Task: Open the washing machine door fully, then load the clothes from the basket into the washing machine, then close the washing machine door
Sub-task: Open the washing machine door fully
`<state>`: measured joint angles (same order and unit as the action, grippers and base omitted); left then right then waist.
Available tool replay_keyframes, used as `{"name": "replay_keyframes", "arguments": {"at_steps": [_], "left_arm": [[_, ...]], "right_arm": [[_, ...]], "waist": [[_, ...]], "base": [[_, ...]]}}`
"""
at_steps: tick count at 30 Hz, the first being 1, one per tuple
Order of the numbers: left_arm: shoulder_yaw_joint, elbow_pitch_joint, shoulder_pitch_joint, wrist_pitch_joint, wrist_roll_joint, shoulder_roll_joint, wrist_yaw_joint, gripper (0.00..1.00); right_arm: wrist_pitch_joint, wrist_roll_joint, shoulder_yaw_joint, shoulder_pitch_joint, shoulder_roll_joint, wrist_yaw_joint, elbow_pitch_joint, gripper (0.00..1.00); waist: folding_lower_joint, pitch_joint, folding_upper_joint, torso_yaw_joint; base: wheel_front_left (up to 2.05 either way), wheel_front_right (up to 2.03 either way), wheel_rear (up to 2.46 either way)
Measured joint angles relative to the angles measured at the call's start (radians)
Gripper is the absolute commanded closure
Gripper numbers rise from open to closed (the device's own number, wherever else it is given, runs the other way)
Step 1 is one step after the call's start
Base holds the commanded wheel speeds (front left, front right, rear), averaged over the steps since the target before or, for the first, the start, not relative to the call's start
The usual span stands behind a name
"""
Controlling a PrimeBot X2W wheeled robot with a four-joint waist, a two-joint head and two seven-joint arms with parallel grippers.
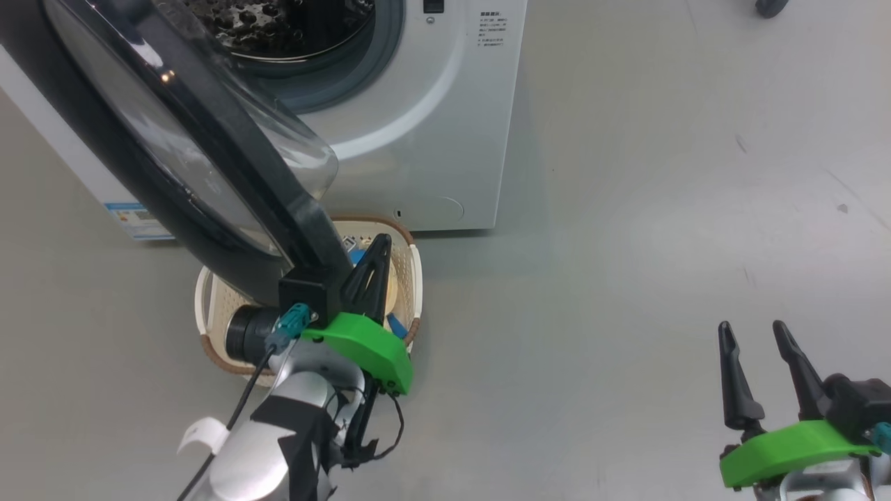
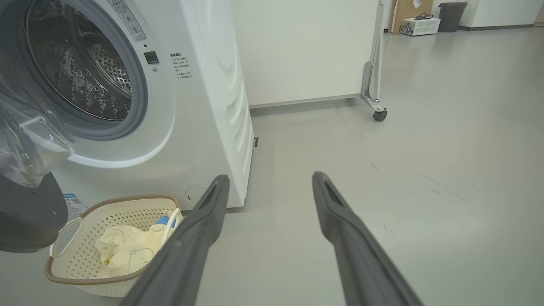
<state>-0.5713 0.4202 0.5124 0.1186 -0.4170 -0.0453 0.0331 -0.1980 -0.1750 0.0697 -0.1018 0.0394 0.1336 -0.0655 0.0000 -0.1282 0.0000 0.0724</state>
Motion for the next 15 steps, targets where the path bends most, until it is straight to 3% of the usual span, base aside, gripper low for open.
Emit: {"name": "replay_keyframes", "arguments": {"at_steps": [7, 15], "left_arm": [[0.0, 0.001, 0.0, 0.013, -0.008, -0.003, 0.005, 1.0], [-0.005, -0.057, -0.037, 0.013, -0.007, -0.021, 0.04, 1.0]], "right_arm": [[0.0, 0.0, 0.006, 0.006, 0.0, 0.0, -0.001, 0.0], [0.0, 0.0, 0.013, 0.006, 0.0, 0.0, -0.006, 0.0]], "waist": [[0.0, -0.003, 0.0, -0.019], [0.0, 0.003, 0.0, -0.049]], "base": [[0.0, 0.0, 0.0], [0.0, 0.0, 0.0]]}}
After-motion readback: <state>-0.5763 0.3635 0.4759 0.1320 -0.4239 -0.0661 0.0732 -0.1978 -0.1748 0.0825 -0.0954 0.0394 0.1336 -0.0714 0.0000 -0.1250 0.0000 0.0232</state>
